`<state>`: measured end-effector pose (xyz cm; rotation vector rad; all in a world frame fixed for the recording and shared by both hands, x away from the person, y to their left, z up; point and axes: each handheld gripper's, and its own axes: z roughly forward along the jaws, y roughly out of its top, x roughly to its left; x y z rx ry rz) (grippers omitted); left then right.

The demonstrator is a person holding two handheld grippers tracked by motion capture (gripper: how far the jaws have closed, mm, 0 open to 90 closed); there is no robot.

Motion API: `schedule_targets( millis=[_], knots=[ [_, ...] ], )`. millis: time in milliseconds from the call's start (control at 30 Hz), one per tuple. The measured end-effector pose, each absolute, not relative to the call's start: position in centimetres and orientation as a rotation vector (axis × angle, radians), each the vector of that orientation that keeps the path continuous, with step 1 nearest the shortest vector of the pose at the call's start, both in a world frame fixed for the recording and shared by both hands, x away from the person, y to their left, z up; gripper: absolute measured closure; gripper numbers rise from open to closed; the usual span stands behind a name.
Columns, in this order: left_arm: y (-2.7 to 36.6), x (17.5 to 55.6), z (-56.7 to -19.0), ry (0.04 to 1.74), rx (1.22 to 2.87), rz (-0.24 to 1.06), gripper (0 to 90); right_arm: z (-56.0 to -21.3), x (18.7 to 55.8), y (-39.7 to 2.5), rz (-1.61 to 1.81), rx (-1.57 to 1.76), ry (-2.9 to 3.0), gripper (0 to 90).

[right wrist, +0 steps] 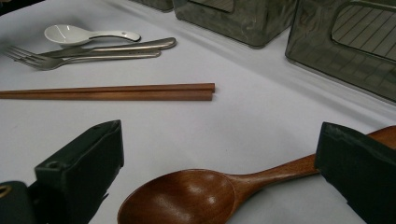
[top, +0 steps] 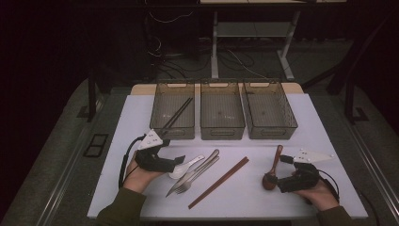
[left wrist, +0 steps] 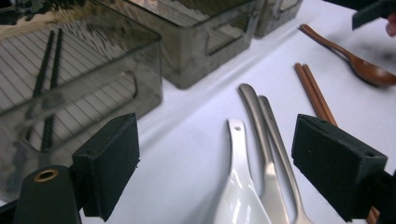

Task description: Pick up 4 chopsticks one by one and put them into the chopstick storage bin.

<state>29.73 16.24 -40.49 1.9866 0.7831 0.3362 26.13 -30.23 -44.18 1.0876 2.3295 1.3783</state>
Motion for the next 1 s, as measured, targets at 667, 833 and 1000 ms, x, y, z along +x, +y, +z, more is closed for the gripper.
schedule_targets(
  millis=[667, 833, 1000],
  knots=[
    [15.1, 27.1, -41.8, 0.748, 1.997, 0.272, 14.5, -44.1, 26.2, -30.1, 1.386, 1.073, 2.333, 1.3],
    [14.1, 26.9, -41.7, 0.722, 2.007, 0.262, 14.8, -44.0, 26.1, -29.9, 1.389, 1.060, 2.340, 1.3],
    [13.1, 27.1, -41.6, 0.698, 2.021, 0.251, 15.4, -44.0, 26.2, -29.9, 1.408, 1.073, 2.342, 1.3]
  ],
)
